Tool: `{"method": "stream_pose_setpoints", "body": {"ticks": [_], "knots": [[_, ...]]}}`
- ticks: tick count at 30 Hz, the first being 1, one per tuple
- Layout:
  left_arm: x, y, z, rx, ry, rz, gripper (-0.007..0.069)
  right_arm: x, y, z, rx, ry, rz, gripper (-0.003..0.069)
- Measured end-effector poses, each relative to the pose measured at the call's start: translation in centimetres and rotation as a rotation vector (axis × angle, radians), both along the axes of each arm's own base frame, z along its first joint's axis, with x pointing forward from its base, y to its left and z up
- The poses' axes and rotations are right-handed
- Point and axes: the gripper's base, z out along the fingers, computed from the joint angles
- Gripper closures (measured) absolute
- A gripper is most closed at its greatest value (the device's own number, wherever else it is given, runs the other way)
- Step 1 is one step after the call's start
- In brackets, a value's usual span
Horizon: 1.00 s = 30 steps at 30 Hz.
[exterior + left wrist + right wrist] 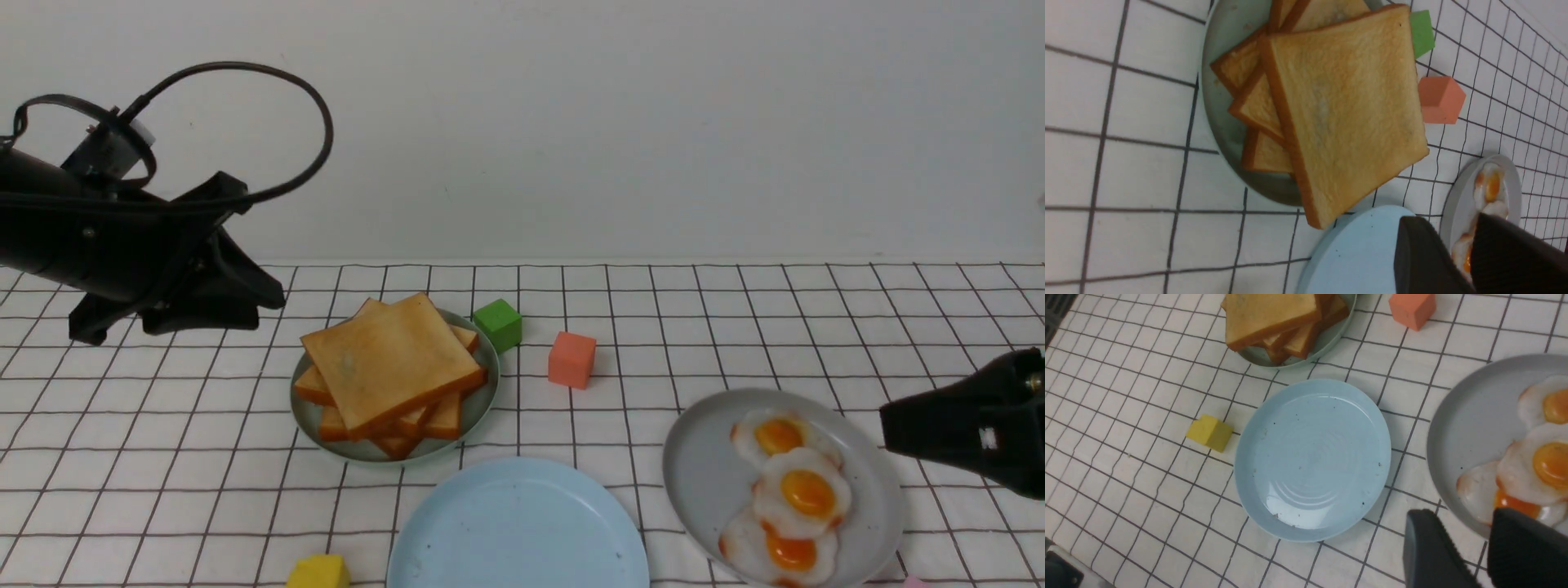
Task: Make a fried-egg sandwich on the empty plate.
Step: Use the left arm to grab a slice of bread
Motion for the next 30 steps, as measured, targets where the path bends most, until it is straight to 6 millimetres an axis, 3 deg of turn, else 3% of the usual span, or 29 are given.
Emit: {"method": "stream_pose_setpoints", "body": {"ticks": [10, 11, 14, 23, 30], "knots": [[2.4, 0.9, -3.2, 0.044, -0.012, -0.024, 0.0218, 0.2, 0.3, 0.5, 0.065, -0.028, -0.016, 0.0410], [2.8, 1.0, -3.7, 0.053, -0.013, -0.033, 0.0172, 0.2, 0.3, 0.5, 0.066, -0.029, -0.017, 0.0410], [3.6, 1.1, -4.4, 0.063, -0.019, -0.056, 0.0143, 0.3, 0.3, 0.5, 0.067, -0.035, -0.021, 0.0410], [7.1, 1.4, -6.4, 0.064, -0.012, -0.096, 0.0135, 0.3, 0.2, 0.5, 0.066, -0.039, -0.022, 0.0410], [8.4, 1.5, -8.6, 0.084, -0.020, -0.161, 0.0135, 0.1, 0.3, 0.4, 0.062, -0.019, -0.009, 0.0410]]}}
